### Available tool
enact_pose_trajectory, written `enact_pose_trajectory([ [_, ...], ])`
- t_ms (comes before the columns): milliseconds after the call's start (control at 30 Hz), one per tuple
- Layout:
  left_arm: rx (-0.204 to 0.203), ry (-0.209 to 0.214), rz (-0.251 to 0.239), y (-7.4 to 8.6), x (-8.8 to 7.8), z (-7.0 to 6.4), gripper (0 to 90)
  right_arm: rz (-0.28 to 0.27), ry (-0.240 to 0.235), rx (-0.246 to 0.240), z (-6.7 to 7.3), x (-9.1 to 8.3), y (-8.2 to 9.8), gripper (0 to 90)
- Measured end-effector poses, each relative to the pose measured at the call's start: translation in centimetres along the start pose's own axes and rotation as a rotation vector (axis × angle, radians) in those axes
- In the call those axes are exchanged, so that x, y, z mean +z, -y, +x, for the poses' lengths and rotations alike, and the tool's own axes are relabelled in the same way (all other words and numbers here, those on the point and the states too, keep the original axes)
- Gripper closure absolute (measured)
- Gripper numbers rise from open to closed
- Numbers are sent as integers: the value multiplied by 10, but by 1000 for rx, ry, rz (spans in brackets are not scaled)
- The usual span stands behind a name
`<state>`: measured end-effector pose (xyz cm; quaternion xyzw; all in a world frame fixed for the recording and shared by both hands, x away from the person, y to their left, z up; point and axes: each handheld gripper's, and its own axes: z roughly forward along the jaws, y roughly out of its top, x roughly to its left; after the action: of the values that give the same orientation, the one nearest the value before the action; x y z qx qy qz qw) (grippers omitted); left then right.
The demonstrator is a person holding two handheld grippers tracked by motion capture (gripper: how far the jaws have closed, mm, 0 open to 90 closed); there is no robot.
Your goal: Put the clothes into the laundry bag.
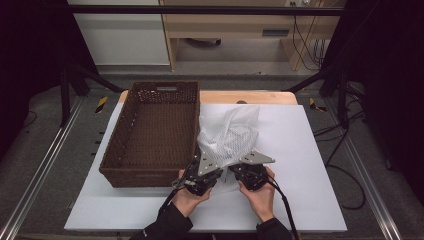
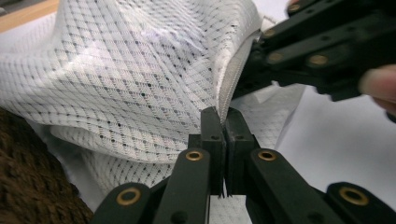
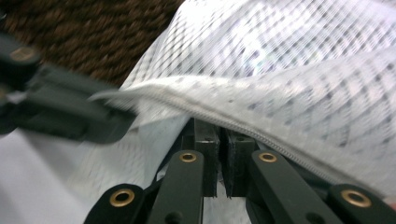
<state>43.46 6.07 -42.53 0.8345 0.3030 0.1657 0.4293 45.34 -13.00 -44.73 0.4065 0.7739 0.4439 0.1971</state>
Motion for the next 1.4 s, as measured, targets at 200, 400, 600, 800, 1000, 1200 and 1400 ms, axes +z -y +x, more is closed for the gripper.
enact_pose_trajectory([
  [200, -3, 3, -10, -2, -4, 1, 883, -36, 36, 70, -5, 9, -8, 864],
  [400, 6, 9, -2, -1, -1, -3, 883, -4, 174, 31, -13, 32, -1, 866],
  [600, 13, -1, 15, 3, 4, -4, 883, 41, 221, -28, -12, 42, 4, 848],
  [800, 0, -9, 16, 4, 5, 0, 883, 29, 91, -53, -12, 12, 6, 709],
  [1000, 16, -30, 19, 5, 8, -4, 881, 17, -4, -62, -6, -22, 14, 531],
  [1200, 3, -26, 18, 6, 8, -2, 881, 41, -20, -46, 2, -14, 15, 418],
  [1400, 3, -21, 10, 5, 6, -1, 881, 35, 9, 5, -2, 16, 13, 802],
])
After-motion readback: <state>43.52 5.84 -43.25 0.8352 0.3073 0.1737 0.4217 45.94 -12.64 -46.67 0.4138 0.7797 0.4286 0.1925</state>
